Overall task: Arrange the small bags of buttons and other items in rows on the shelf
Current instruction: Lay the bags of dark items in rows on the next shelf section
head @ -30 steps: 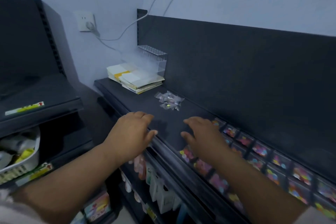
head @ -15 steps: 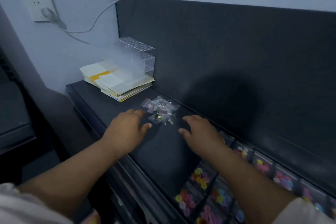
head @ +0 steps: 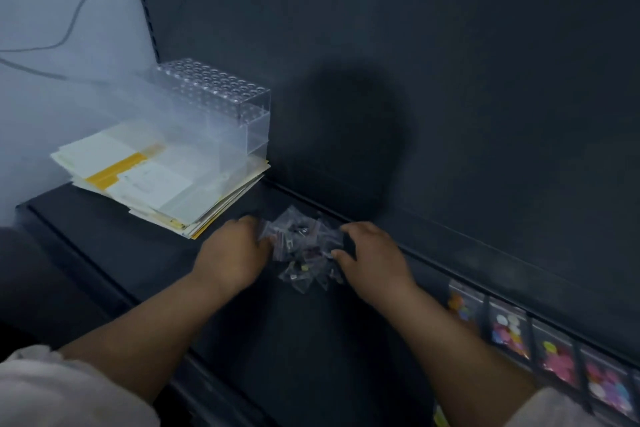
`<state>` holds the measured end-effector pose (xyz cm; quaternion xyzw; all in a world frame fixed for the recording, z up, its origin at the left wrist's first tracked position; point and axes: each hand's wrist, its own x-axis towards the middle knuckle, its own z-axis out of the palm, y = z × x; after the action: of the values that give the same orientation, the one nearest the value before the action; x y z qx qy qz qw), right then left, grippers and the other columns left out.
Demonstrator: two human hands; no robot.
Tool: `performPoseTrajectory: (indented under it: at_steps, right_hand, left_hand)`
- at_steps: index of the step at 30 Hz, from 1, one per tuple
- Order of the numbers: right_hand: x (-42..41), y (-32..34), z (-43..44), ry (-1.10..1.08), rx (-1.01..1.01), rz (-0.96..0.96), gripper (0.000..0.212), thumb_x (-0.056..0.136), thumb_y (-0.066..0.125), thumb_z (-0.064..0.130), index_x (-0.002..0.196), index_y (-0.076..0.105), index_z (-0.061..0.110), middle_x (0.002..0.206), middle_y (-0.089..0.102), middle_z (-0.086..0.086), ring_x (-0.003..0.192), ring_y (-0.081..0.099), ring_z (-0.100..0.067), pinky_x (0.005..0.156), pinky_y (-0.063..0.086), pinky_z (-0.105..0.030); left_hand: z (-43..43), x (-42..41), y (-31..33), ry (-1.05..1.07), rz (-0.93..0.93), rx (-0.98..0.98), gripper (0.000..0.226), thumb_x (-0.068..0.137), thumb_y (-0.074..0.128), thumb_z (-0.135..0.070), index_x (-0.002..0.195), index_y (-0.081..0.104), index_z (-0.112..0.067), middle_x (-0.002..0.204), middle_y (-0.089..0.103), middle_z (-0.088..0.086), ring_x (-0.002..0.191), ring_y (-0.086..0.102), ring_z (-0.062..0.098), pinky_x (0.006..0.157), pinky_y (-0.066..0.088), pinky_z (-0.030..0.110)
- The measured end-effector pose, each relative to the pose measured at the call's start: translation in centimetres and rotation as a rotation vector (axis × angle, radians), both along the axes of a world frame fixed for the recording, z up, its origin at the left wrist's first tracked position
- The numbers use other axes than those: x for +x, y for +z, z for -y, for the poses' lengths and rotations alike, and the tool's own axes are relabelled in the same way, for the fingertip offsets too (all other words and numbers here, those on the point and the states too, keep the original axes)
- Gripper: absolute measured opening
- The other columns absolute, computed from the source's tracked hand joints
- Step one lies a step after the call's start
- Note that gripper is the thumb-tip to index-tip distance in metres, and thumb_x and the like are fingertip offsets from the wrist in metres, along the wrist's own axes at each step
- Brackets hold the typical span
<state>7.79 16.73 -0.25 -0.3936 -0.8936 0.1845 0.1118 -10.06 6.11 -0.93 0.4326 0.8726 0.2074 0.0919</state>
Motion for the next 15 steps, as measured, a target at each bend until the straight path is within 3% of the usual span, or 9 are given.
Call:
performPoseTrajectory:
  at_steps: [7, 12, 15]
  right_hand:
    - [-2.7, -1.8, -0.4, -0.075, 0.007, -0.05, 0.035, 0.09, 0.057, 0.029, 0.123, 0.055, 0.018, 0.126, 0.051, 0.001, 0.117, 0.043, -0.017, 0.091, 0.034, -0.02]
    - [-3.6, -2.3, -0.8, -0.169, 0.03, -0.06, 0.008, 0.09, 0.054, 0.018, 0.093, 0.061, 0.014, 0.102, 0.057, -0.003, 0.098, 0.051, -0.019, 0.069, 0.031, -0.02]
    - [-3.8, -2.2, -0.8, -0.198, 0.008, -0.112, 0.009, 0.089, 0.054, 0.015, 0.082, 0.058, 0.015, 0.092, 0.056, -0.002, 0.089, 0.053, -0.019, 0.066, 0.034, -0.023]
  left_hand:
    - [-2.4, -2.3, -1.9, 0.027, 0.042, -0.018, 0.028, 0.091, 0.05, -0.039, 0.09, 0.056, -0.012, 0.088, 0.059, 0.006, 0.08, 0.056, 0.026, 0.064, 0.039, 0.031]
    - [-3.2, -3.3, -2.0, 0.066, 0.249, 0.004, 0.018, 0.087, 0.058, -0.026, 0.077, 0.062, -0.012, 0.073, 0.06, 0.003, 0.07, 0.056, 0.02, 0.054, 0.035, 0.028]
    - [-3.1, -3.4, -1.8, 0.075, 0.36, 0.084, 0.014, 0.084, 0.058, -0.017, 0.071, 0.06, -0.015, 0.07, 0.061, 0.004, 0.069, 0.059, 0.023, 0.057, 0.041, 0.029]
